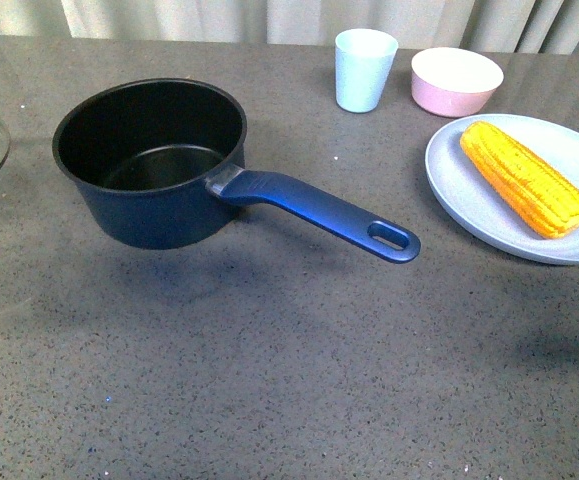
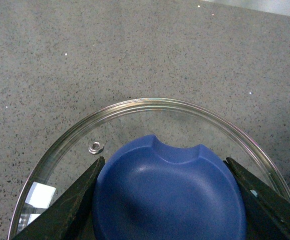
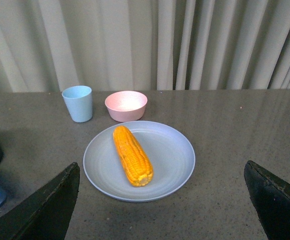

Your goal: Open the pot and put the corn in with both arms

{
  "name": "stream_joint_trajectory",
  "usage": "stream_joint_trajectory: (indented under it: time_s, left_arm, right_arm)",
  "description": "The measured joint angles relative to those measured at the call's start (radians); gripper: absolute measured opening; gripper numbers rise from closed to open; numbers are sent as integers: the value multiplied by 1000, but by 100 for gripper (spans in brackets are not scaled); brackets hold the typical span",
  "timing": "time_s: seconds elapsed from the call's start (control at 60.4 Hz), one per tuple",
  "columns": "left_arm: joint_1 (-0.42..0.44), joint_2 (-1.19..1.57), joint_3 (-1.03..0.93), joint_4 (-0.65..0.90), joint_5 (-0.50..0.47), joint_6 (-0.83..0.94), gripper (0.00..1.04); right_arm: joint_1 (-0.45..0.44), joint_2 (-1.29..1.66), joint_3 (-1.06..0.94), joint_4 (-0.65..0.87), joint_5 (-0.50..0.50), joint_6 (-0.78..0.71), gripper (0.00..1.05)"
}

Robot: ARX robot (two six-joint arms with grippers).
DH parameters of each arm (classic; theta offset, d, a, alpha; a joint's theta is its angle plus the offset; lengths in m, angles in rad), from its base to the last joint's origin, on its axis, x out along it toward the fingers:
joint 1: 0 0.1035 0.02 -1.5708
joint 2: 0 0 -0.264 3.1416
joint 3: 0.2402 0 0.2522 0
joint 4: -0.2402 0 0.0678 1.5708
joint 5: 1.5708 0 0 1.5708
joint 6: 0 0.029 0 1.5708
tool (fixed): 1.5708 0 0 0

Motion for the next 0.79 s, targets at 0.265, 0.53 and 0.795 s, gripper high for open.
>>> stream_joint_trajectory:
  time_s: [0.265,0.53,0.795]
  left_arm:
    - [-23,102,-6,66,-11,-5,61]
    - [-38,143,-5,104,-23,-9,61]
    - [-43,183,-4,145,-30,-8,61]
  right_arm:
    - [0,0,0,0,0,0,96]
    - [0,0,0,0,0,0,96]
    - [0,0,0,0,0,0,96]
